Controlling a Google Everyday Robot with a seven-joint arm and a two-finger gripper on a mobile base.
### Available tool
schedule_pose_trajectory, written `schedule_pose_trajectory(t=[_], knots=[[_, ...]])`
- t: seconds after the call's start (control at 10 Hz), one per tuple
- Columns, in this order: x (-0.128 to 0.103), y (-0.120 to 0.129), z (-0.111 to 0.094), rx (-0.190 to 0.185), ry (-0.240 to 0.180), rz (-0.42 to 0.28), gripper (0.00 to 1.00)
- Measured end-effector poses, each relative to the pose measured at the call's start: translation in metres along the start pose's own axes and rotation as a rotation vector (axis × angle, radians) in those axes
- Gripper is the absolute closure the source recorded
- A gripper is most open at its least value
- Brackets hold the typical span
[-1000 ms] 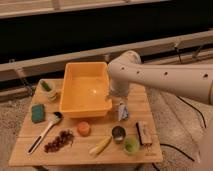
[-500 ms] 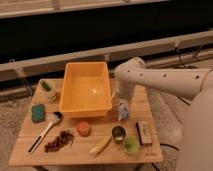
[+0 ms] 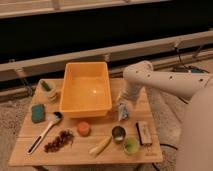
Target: Place towel in tray
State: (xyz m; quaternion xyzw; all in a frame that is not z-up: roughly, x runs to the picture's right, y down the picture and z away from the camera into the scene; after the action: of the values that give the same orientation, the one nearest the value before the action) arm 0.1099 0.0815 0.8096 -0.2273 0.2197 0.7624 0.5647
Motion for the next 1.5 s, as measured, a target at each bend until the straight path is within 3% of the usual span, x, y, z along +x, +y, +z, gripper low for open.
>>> schedule_pose_trajectory(t=[0.4, 0.8, 1.3, 1.5], knots=[[-0.013, -0.007, 0.030, 0.030, 0.066, 0.007, 0.35], [-0.020, -0.011, 0.054, 0.029, 0.120, 0.022, 0.35], [-0.008, 0.025, 0.084, 0.091, 0.199, -0.071, 0.35], [-0.005, 0.029, 0.094, 0.121, 0.224, -0.080, 0.45]])
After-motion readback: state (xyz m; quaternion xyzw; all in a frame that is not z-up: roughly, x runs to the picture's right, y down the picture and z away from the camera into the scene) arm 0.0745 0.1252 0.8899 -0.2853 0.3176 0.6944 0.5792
